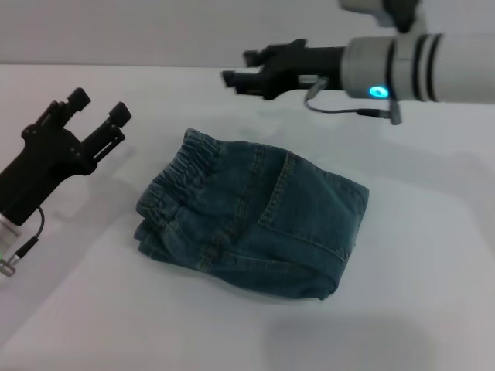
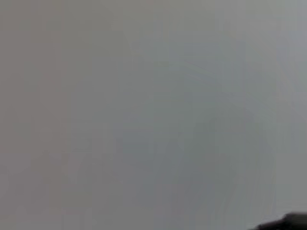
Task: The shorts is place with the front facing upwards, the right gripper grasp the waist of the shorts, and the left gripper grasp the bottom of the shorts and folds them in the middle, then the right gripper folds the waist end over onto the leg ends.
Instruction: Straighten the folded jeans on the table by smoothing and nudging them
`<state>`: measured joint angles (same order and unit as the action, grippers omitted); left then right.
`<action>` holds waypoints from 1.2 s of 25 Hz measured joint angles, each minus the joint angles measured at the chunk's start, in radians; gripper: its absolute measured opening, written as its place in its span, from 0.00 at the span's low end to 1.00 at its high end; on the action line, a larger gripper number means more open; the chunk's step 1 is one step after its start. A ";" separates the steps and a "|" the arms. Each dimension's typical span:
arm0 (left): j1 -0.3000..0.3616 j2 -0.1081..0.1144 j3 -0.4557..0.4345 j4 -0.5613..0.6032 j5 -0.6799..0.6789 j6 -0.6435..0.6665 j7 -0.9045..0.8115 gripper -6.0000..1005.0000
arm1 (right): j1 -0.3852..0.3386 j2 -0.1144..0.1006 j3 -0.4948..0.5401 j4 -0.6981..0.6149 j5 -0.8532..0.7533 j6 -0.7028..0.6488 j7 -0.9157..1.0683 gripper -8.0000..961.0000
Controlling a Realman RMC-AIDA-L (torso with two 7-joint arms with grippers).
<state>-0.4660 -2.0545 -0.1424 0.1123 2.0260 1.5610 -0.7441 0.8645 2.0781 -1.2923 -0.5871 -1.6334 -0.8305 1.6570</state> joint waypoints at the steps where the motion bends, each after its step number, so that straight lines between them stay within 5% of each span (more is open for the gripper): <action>1: 0.003 0.001 0.001 0.001 0.000 0.023 -0.002 0.81 | -0.025 -0.002 0.007 -0.010 0.026 0.009 -0.023 0.55; 7: 0.028 0.005 0.037 0.014 0.000 0.164 -0.039 0.81 | -0.151 -0.004 0.093 -0.057 0.064 0.047 -0.081 0.55; 14: 0.032 -0.002 0.133 -0.001 0.002 0.131 -0.121 0.81 | -0.253 -0.004 0.132 -0.046 0.214 0.031 -0.219 0.54; 30: -0.101 -0.013 0.256 -0.174 0.004 -0.166 -0.107 0.81 | -0.278 -0.002 0.133 0.043 0.314 -0.014 -0.332 0.55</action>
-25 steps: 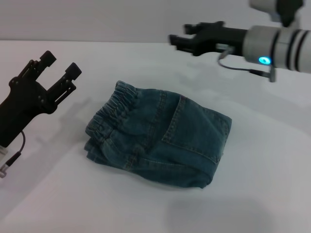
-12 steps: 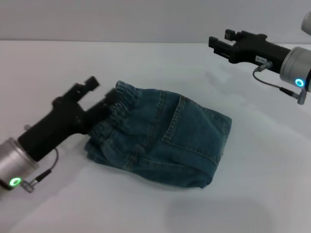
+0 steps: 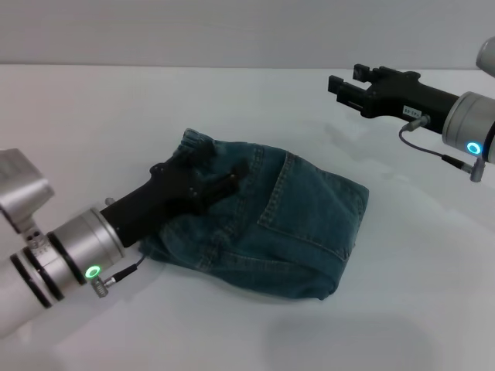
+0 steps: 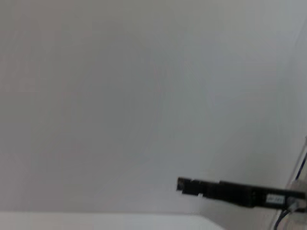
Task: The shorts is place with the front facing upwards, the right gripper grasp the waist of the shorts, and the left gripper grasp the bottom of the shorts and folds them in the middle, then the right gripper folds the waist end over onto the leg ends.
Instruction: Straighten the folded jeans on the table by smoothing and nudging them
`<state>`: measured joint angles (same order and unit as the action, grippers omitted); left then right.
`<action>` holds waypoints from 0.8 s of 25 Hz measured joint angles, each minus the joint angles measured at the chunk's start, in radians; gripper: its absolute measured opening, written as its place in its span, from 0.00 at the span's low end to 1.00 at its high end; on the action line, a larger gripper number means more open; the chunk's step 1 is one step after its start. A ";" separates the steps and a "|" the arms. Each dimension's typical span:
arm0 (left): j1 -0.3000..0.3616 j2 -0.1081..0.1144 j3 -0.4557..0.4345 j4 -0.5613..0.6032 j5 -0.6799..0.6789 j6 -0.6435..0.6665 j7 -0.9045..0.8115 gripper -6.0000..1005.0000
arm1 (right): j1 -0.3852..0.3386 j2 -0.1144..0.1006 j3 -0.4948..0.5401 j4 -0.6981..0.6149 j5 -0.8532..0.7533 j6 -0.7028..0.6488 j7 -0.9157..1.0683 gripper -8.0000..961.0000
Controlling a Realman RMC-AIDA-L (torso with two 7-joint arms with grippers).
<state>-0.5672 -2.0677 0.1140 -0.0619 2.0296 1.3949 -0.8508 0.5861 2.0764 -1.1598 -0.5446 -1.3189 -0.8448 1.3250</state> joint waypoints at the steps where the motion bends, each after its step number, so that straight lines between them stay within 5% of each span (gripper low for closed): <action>1: -0.014 -0.001 0.002 -0.010 0.000 -0.056 0.001 0.81 | -0.002 0.000 -0.001 0.001 0.000 -0.003 0.000 0.55; 20: -0.021 -0.001 -0.041 -0.019 -0.010 -0.273 0.110 0.81 | -0.022 0.001 0.001 -0.004 0.004 -0.099 -0.004 0.54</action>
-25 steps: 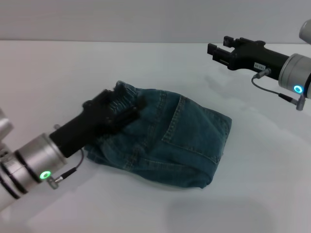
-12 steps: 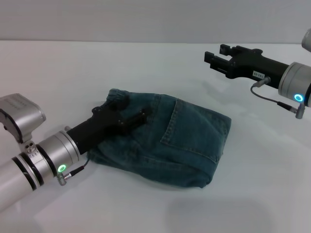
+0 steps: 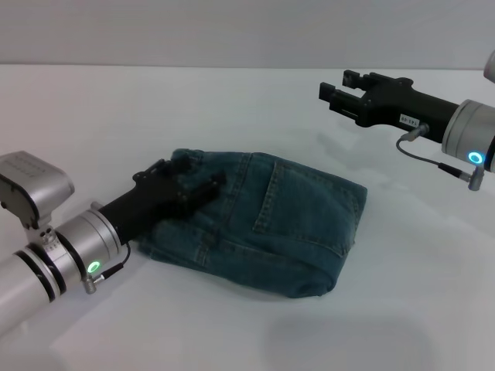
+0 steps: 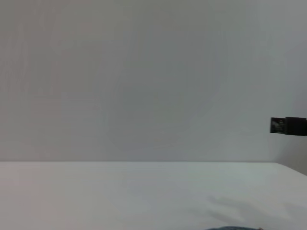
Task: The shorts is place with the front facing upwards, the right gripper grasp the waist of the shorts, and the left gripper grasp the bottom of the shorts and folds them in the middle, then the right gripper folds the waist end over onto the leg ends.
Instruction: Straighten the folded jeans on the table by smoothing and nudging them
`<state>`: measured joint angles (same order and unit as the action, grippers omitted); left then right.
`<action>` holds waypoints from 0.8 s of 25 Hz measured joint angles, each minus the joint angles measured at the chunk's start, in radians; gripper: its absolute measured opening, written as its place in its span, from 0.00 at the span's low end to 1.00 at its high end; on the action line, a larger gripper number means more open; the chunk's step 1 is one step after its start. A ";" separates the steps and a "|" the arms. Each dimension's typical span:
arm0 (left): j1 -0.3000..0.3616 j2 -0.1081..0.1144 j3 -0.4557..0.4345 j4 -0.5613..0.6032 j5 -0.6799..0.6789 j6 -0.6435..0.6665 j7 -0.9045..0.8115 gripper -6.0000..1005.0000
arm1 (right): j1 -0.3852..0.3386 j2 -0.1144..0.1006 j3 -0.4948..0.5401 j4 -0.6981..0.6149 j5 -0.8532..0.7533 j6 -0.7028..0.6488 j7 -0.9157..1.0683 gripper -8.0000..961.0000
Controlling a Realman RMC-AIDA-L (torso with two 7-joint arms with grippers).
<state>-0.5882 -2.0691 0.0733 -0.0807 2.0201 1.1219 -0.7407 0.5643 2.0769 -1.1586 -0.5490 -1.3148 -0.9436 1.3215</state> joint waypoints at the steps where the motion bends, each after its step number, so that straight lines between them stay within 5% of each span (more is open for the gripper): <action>1: 0.000 0.000 0.000 0.000 0.000 0.000 0.000 0.81 | -0.002 0.000 0.000 -0.003 0.000 -0.010 0.000 0.54; 10: 0.008 0.007 -0.089 0.015 0.000 0.070 0.034 0.81 | -0.025 -0.009 0.001 -0.044 -0.004 -0.251 0.005 0.54; 11: 0.047 0.010 -0.263 0.041 0.000 0.212 0.057 0.81 | -0.025 -0.013 -0.001 -0.044 -0.008 -0.300 0.015 0.54; 12: 0.070 0.010 -0.328 0.048 0.000 0.273 0.069 0.81 | -0.024 -0.019 -0.004 -0.044 -0.014 -0.351 0.030 0.54; 20: 0.120 0.013 -0.427 0.063 0.000 0.338 0.085 0.81 | 0.055 -0.059 -0.010 -0.085 -0.256 -0.755 0.281 0.54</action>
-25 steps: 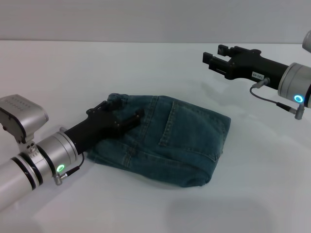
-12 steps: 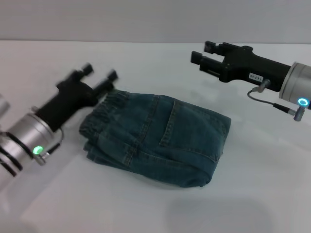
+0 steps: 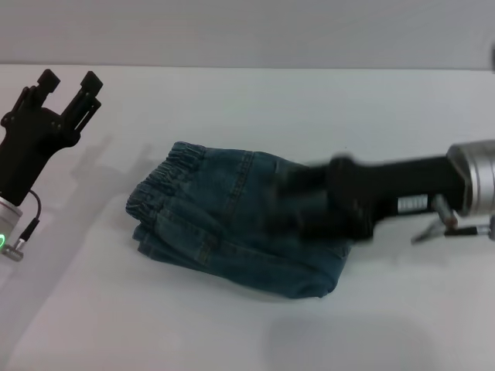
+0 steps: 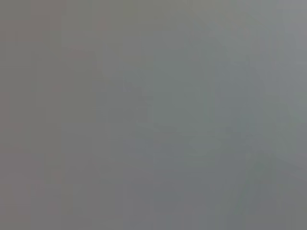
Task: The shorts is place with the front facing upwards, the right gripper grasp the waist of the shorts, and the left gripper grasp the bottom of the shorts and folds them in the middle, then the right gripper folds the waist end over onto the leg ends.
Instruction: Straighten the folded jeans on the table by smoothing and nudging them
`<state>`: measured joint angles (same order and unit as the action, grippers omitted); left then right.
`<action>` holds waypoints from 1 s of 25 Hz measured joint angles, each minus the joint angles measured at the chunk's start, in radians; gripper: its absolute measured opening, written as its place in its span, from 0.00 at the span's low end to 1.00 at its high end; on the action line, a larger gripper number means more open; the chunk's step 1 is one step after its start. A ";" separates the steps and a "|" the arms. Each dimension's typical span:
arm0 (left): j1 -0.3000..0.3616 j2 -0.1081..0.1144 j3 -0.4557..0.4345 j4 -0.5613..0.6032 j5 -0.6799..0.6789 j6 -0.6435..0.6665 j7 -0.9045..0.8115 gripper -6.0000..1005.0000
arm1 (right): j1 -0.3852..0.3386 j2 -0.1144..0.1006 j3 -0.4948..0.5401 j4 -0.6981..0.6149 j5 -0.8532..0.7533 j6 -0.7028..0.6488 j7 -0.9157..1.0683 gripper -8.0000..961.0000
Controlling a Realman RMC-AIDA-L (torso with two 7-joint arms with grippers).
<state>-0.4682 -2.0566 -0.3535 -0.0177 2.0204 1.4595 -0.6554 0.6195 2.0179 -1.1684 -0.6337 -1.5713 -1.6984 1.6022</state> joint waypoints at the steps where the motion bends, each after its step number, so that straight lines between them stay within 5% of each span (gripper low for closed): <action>1: 0.002 0.000 0.000 0.002 0.000 0.000 0.002 0.81 | 0.018 -0.001 0.000 -0.005 -0.051 -0.030 0.040 0.54; 11: 0.007 -0.003 -0.002 -0.001 0.006 -0.013 0.026 0.81 | 0.133 0.045 0.000 -0.002 -0.531 -0.044 0.260 0.54; 25: 0.006 -0.003 0.001 0.001 0.006 -0.044 0.027 0.81 | 0.133 0.035 0.011 -0.005 -0.642 0.106 0.352 0.54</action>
<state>-0.4617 -2.0598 -0.3520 -0.0169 2.0266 1.4156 -0.6288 0.7525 2.0534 -1.1574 -0.6384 -2.2135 -1.5920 1.9542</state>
